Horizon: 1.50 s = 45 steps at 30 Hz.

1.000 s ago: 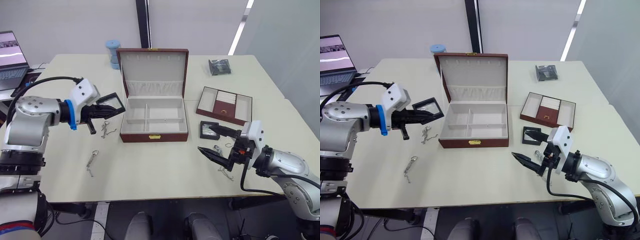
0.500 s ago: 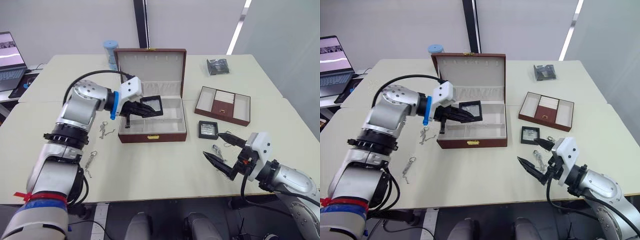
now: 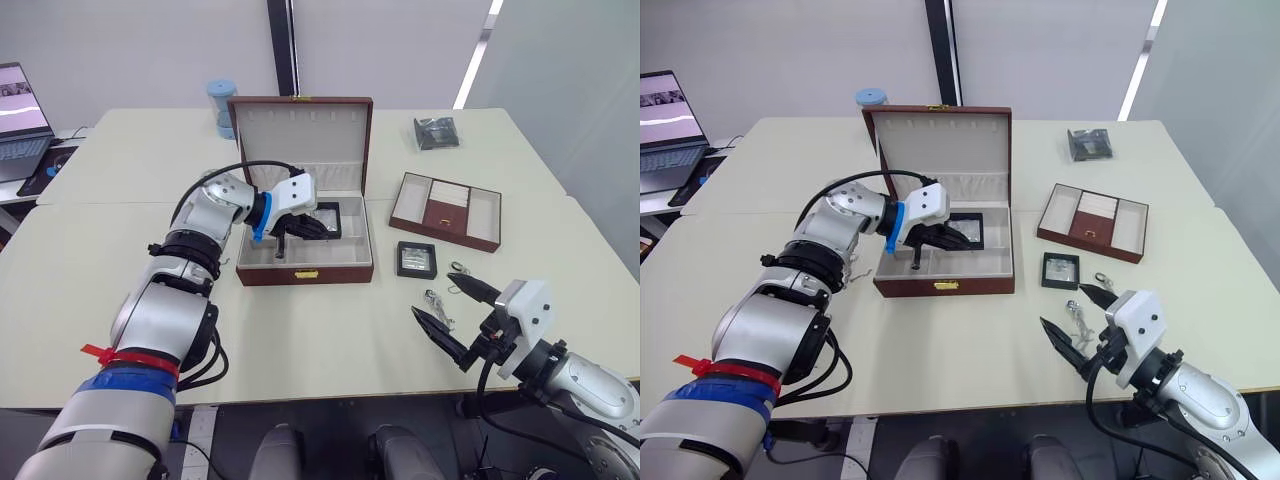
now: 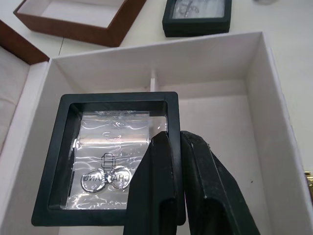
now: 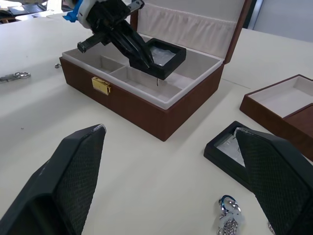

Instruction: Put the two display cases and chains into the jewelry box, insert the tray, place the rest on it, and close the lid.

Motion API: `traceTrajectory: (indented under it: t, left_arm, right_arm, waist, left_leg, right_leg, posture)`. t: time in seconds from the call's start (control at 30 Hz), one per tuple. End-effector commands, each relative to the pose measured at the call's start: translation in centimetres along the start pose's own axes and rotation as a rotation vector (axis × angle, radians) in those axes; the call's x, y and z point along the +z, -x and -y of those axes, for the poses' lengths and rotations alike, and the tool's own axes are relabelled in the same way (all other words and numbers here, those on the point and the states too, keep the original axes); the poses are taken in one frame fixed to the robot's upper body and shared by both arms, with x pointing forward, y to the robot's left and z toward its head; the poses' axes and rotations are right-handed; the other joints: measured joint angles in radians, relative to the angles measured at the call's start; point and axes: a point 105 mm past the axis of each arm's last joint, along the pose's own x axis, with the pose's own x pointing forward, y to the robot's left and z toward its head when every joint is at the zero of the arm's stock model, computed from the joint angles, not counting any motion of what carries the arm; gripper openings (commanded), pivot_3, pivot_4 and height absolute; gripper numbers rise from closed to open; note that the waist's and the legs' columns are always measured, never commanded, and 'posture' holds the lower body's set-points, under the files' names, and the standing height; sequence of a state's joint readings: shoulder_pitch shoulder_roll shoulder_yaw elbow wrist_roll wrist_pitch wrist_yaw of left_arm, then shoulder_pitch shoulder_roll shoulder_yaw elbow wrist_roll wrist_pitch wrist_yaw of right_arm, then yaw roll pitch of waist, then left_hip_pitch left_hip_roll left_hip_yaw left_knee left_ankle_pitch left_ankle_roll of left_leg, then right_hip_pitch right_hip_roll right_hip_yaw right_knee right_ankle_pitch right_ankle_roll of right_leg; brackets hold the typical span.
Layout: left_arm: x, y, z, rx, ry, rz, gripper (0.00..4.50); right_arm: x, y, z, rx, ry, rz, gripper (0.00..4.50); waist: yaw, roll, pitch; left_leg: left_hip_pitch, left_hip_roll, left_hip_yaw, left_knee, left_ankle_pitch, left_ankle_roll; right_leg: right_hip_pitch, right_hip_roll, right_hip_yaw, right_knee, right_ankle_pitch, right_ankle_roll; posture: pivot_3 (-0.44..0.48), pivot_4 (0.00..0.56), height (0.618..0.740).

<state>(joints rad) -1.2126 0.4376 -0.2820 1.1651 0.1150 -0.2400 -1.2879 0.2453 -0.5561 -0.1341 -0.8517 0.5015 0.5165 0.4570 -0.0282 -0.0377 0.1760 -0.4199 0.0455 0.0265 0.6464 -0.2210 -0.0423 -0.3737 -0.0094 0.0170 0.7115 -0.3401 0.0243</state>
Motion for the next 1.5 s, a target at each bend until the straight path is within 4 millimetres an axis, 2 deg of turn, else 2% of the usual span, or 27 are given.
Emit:
traceTrajectory:
  t: [0.03,1.27,1.5]
  left_arm:
    - [1.4,0.2,-1.2,0.059,-0.06,0.014,0.01]
    - [-0.6,0.0,-1.4,0.14,-0.038,-0.029,0.01]
    - [-0.7,0.0,-1.5,0.146,-0.02,-0.032,2.11]
  right_arm:
    - [1.2,0.2,-0.6,-0.002,0.025,0.035,4.5]
    - [1.1,0.0,-1.0,0.002,0.012,0.022,4.5]
    - [1.0,0.1,-1.0,0.005,0.008,0.022,4.5]
  waist:
    - [0.0,0.0,0.0]
    - [-0.001,0.0,0.0]
    - [-0.001,0.0,0.0]
  left_leg:
    - [0.0,0.0,0.0,0.0,0.0,0.0]
    - [0.0,0.0,0.0,0.0,0.0,0.0]
    - [0.001,0.0,0.0,0.0,0.0,0.0]
  right_leg:
    - [0.0,0.0,0.0,0.0,0.0,0.0]
    - [0.0,0.0,0.0,0.0,0.0,0.0]
    - [0.0,0.0,0.0,0.001,0.0,0.0]
  posture:
    - [0.0,0.15,0.74]
    - [0.0,0.15,0.74]
    - [0.0,0.15,0.74]
